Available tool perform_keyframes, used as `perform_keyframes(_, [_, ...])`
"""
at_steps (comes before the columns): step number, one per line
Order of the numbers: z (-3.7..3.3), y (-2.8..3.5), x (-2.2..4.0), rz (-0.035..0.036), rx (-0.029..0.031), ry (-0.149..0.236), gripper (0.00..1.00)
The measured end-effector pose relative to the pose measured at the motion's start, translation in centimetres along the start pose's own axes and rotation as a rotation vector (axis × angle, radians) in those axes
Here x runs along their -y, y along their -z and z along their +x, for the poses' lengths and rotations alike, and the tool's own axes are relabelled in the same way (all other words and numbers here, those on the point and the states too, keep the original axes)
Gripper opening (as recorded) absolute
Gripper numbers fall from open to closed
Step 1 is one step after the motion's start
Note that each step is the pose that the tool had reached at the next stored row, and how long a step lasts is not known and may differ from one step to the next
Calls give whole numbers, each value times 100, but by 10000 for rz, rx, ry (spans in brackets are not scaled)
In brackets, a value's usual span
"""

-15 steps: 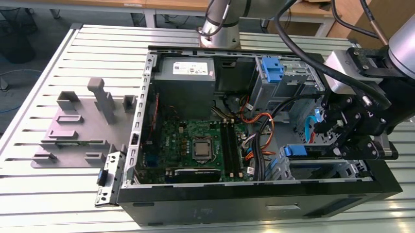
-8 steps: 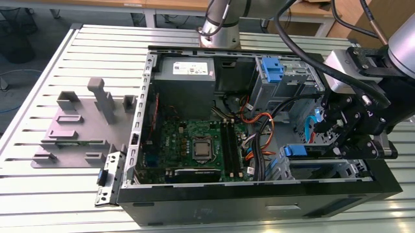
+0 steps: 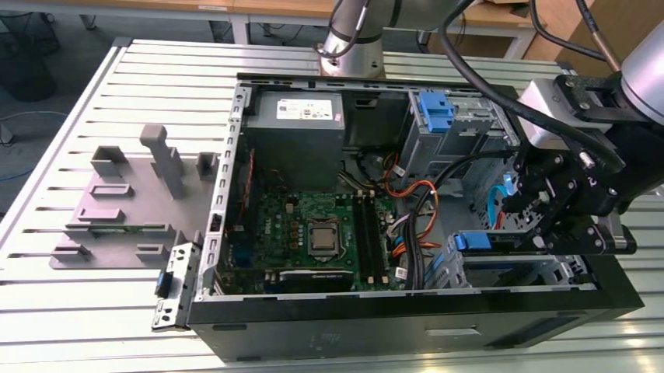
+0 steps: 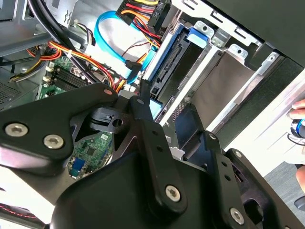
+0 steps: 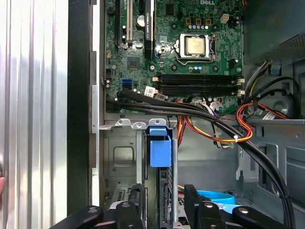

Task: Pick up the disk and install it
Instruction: 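Insert the first disk wire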

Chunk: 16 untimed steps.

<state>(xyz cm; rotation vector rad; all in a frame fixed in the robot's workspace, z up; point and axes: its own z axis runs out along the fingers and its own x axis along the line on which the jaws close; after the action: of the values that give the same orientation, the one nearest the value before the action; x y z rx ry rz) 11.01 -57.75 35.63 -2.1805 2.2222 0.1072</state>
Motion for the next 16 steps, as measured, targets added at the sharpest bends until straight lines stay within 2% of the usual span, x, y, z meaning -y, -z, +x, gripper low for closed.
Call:
perform_keyframes(5, [-5,76,-3,0,1,0,48])
perform_keyframes(16, [-8,115,-4,0,2,0,48])
